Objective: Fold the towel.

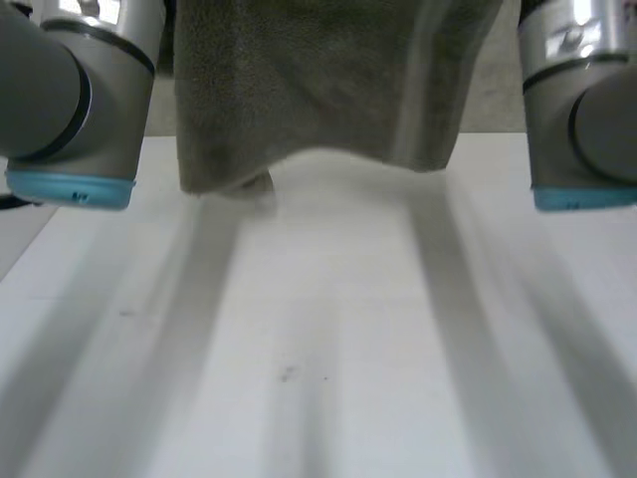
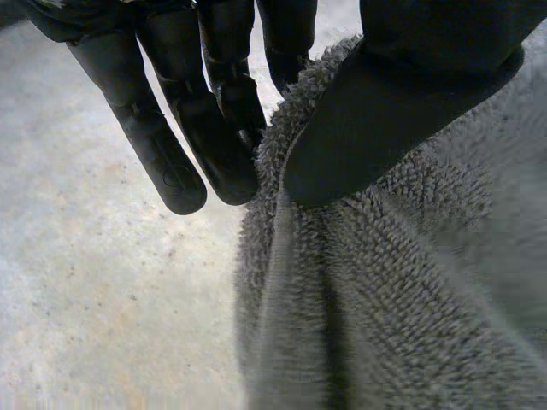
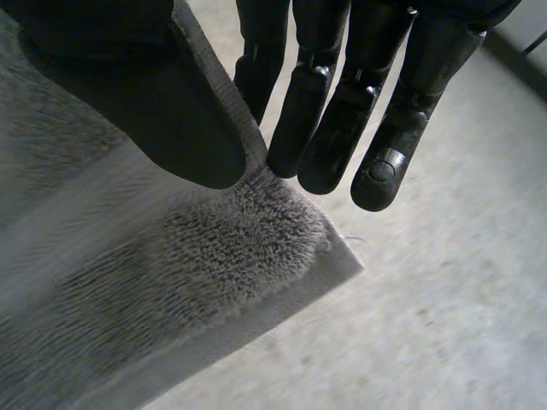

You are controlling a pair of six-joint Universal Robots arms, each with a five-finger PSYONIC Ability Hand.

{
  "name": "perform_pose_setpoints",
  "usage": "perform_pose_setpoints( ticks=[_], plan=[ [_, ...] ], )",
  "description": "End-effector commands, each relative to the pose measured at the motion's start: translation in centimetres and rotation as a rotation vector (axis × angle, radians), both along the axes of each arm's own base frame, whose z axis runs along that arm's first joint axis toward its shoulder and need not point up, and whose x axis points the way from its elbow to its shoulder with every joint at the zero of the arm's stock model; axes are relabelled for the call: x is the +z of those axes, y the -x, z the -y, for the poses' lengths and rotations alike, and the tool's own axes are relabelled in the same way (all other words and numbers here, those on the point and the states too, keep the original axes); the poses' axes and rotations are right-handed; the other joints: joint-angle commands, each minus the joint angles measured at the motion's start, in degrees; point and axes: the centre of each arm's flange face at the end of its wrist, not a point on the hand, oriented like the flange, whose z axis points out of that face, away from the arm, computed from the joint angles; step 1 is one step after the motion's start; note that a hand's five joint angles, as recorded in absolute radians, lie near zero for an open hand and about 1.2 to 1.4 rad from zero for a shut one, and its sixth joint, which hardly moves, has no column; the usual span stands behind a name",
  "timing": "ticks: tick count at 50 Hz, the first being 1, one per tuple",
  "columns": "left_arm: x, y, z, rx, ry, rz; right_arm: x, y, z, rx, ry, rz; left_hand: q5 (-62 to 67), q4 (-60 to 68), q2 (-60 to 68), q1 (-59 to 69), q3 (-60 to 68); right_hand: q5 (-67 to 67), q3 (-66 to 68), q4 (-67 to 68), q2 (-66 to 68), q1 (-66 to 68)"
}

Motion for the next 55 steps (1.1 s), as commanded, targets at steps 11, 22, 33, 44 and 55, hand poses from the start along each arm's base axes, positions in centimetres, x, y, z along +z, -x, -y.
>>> perform_pose_setpoints(
  ticks=[11,22,33,44,55],
  plan=[
    [-24.9,-1.5,-4.6,-0.029,-0.622,0.388,-19.1,2.9,-6.1,0.037,-0.571,-0.266,12.15,10.15,10.40,11.81,10.33,13.84,12.11,11.62,12.46,23.88],
    [-28.0,-1.6,-6.0,-0.053,-0.712,0.441,-21.3,6.2,-5.8,-0.042,-0.703,-0.277,-39.07,-41.07,-40.82,-39.41,-40.90,13.84,12.11,11.62,12.46,23.88],
    [-24.1,-3.3,-5.3,-0.006,-0.642,0.373,-21.5,8.6,-4.0,-0.120,-0.740,-0.255,-53.09,-55.09,-54.85,-53.43,-54.92,13.84,12.11,11.62,12.46,23.88],
    [-24.6,-6.9,-3.0,0.062,-0.707,0.364,-22.2,11.0,-1.2,-0.206,-0.758,-0.240,-39.67,-41.67,-41.42,-40.01,-41.50,13.84,12.11,11.62,12.46,23.88],
    [-27.7,-7.6,-0.9,-0.065,-0.821,0.404,-22.4,11.5,-0.8,-0.220,-0.763,-0.237,-37.29,-39.28,-39.04,-37.62,-39.11,13.84,12.11,11.62,12.46,23.88]
  ],
)
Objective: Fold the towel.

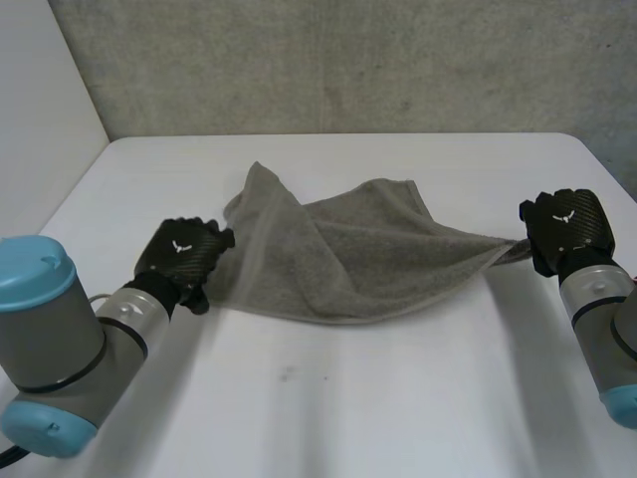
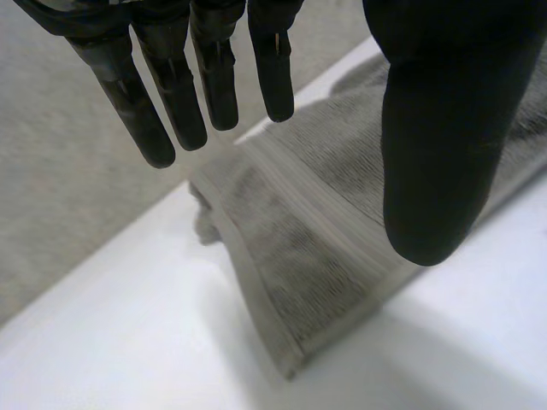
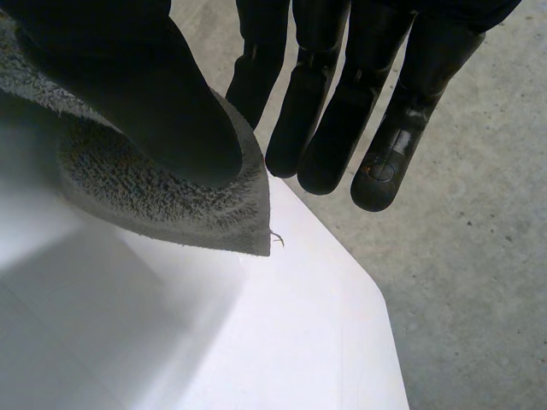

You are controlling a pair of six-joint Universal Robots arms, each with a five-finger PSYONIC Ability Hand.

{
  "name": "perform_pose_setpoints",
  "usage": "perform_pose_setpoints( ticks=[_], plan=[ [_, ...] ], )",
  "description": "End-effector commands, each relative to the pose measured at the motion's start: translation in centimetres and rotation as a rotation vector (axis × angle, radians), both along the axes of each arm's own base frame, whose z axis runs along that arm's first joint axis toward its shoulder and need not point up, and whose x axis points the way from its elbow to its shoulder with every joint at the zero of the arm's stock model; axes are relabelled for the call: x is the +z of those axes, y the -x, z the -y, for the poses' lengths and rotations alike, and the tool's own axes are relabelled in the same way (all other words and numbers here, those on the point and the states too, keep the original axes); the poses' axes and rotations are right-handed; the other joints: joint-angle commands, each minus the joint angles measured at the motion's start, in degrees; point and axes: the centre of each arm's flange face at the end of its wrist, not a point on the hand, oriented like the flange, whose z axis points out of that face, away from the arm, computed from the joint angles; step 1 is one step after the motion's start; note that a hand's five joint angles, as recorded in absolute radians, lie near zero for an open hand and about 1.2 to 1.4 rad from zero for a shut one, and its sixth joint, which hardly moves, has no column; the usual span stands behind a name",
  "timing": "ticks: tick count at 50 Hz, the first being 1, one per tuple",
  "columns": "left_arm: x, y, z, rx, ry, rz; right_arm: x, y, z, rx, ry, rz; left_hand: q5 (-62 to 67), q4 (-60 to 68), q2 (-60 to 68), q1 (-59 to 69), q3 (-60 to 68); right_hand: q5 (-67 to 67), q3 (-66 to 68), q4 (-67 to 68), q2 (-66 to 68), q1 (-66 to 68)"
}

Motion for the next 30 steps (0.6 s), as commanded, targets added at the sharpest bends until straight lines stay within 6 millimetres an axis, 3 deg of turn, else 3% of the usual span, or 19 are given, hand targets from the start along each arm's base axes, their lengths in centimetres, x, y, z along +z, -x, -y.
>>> perform_pose_setpoints(
  ticks=[1,16,30],
  plan=[
    [-1.7,-0.4,1.6,-0.051,-0.067,-0.009,-0.1,0.1,-0.1,-0.001,-0.004,-0.001,5.14,5.20,5.21,5.35,5.17,13.75,12.11,11.62,12.46,23.88],
    [-3.9,0.1,5.3,-0.041,-0.074,-0.008,-0.5,-0.1,-0.4,0.006,-0.019,-0.003,14.56,14.62,14.63,14.77,14.59,13.75,12.11,11.62,12.46,23.88],
    [-5.2,0.4,6.3,-0.041,-0.112,0.003,-1.0,-0.2,-0.5,0.010,-0.034,-0.007,17.75,17.81,17.83,17.97,17.78,13.75,12.11,11.62,12.46,23.88]
  ],
)
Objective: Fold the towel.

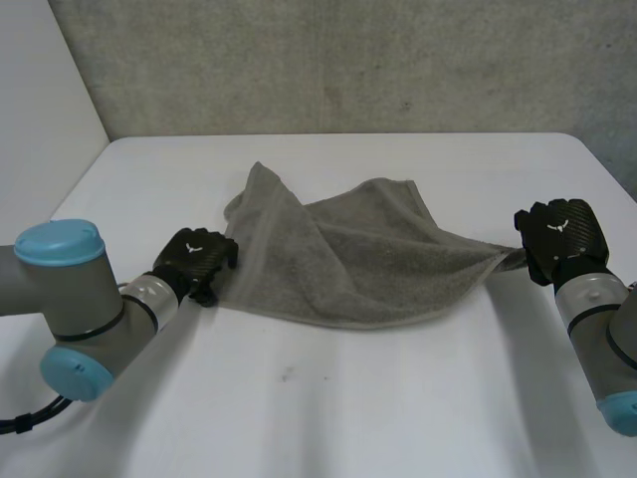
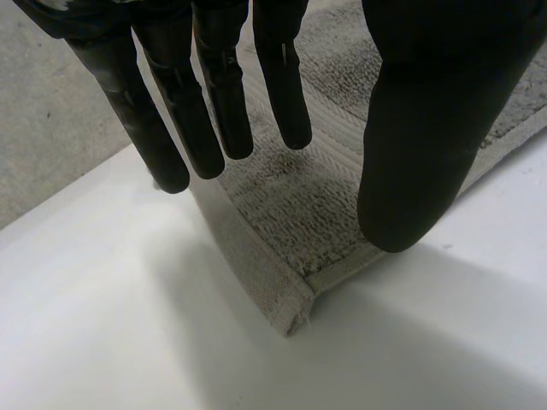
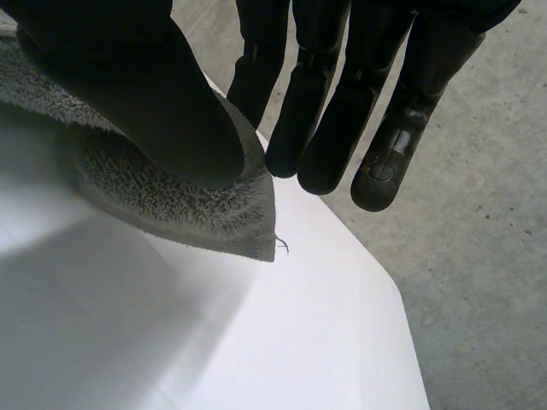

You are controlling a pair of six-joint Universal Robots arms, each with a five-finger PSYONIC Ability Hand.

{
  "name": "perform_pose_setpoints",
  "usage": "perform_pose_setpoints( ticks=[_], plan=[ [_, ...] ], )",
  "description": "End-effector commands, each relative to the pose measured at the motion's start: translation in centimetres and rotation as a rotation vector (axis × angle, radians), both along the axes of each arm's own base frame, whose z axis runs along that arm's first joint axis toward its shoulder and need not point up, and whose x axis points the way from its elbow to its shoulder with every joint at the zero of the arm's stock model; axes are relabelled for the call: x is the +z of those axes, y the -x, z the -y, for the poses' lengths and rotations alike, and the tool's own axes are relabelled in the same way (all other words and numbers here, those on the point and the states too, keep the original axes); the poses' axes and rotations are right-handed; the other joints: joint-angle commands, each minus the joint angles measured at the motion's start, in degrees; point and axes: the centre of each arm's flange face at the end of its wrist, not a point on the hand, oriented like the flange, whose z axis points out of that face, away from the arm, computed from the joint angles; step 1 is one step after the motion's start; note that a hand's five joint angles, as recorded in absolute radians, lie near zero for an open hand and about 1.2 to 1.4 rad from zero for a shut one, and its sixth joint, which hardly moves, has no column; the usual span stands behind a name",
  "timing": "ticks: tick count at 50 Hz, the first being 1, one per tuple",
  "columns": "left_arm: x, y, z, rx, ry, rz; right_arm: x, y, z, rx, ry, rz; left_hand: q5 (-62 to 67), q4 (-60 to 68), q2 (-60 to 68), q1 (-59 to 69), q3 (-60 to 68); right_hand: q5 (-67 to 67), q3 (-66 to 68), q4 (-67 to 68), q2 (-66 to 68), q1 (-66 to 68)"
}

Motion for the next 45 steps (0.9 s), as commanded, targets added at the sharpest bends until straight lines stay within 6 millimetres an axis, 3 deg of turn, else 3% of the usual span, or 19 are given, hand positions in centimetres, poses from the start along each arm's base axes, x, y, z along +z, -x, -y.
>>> perform_pose_setpoints(
  ticks=[1,11,20,25,30,35,45],
  plan=[
    [-0.6,0.1,0.4,-0.001,-0.008,0.004,-0.2,0.0,0.0,0.001,-0.005,-0.001,6.17,5.99,6.00,5.98,6.01,13.72,12.11,11.62,12.46,23.88],
    [0.0,0.4,1.4,0.001,0.029,-0.006,-0.3,0.0,-0.1,0.001,-0.011,-0.002,17.42,17.24,17.25,17.24,17.26,13.72,12.11,11.62,12.46,23.88],
    [-0.8,0.6,2.0,0.001,0.019,-0.002,-0.6,0.0,-0.1,0.001,-0.018,-0.004,18.28,18.10,18.11,18.09,18.12,13.72,12.11,11.62,12.46,23.88],
    [-0.8,0.5,1.6,0.001,-0.002,0.007,-0.6,0.0,0.0,0.001,-0.018,-0.006,11.72,11.54,11.55,11.53,11.56,13.72,12.11,11.62,12.46,23.88],
    [1.4,0.0,-0.2,-0.003,-0.069,0.022,-0.8,0.0,0.0,0.003,-0.019,-0.021,-0.38,-0.56,-0.55,-0.56,-0.54,13.72,12.11,11.62,12.46,23.88],
    [1.7,-0.2,-1.0,-0.007,-0.095,0.030,-0.8,-0.1,-0.1,0.006,-0.016,-0.038,-0.56,-0.74,-0.73,-0.75,-0.72,13.72,12.11,11.62,12.46,23.88],
    [0.3,0.0,-0.2,-0.005,-0.088,0.034,-0.9,0.0,-0.1,0.006,-0.018,-0.038,2.46,2.28,2.29,2.27,2.30,13.72,12.11,11.62,12.46,23.88]
  ],
)
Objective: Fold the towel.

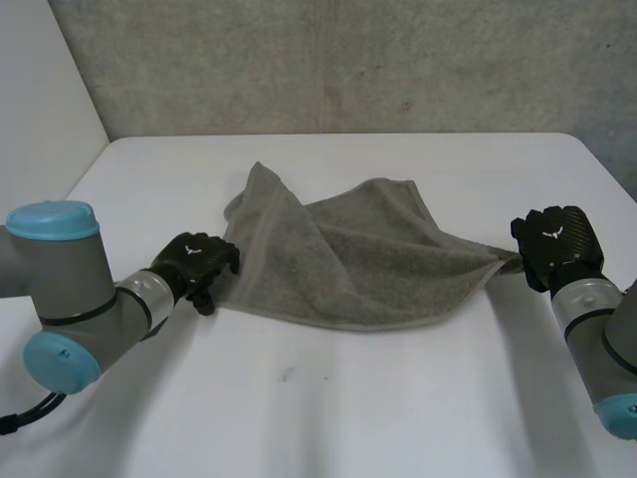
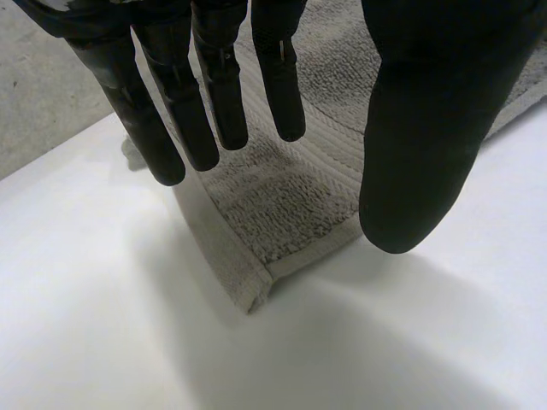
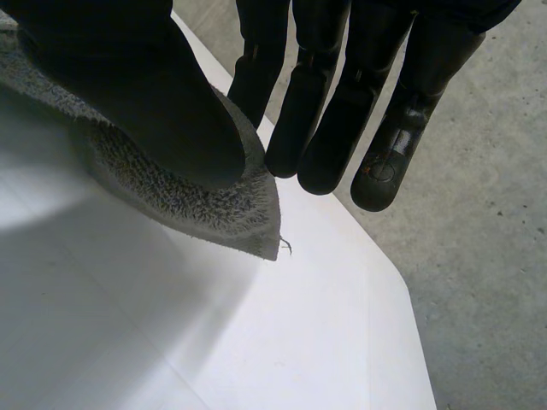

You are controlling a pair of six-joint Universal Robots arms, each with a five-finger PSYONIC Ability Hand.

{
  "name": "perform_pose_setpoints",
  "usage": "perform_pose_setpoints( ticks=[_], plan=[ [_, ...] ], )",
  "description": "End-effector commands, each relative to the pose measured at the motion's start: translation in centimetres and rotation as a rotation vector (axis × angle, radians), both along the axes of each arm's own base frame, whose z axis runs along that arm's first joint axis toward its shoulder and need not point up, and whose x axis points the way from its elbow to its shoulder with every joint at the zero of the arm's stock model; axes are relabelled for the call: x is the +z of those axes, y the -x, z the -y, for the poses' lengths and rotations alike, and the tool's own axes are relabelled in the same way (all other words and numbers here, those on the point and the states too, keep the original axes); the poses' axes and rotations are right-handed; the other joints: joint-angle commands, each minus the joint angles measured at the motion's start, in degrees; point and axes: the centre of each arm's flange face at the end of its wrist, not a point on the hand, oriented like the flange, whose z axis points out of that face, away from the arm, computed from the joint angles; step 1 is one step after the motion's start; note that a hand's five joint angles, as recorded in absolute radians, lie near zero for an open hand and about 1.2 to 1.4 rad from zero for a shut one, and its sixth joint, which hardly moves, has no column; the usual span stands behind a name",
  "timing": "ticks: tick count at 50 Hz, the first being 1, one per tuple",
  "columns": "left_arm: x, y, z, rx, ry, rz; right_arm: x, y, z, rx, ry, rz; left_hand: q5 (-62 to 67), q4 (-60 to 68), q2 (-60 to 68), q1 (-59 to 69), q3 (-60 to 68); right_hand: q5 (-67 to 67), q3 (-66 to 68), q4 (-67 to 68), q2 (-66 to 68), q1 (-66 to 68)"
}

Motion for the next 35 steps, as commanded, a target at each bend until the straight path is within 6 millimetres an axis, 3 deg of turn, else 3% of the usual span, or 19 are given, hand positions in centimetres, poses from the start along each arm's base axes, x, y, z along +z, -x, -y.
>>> perform_pose_setpoints(
  ticks=[1,26,35],
  plan=[
    [-1.2,0.2,0.9,0.002,0.018,-0.001,0.0,0.0,0.0,0.000,-0.001,-0.002,7.77,7.77,7.69,7.55,7.66,13.54,12.11,11.62,12.46,23.88],
    [-2.5,0.8,3.1,0.009,0.046,-0.005,-0.6,0.0,0.0,0.000,-0.018,-0.006,16.19,16.19,16.11,15.97,16.08,13.54,12.11,11.62,12.46,23.88],
    [-2.0,0.9,3.3,0.005,0.062,-0.011,-0.7,0.0,0.0,0.001,-0.019,-0.007,38.69,38.69,38.61,38.47,38.58,13.54,12.11,11.62,12.46,23.88]
  ],
)
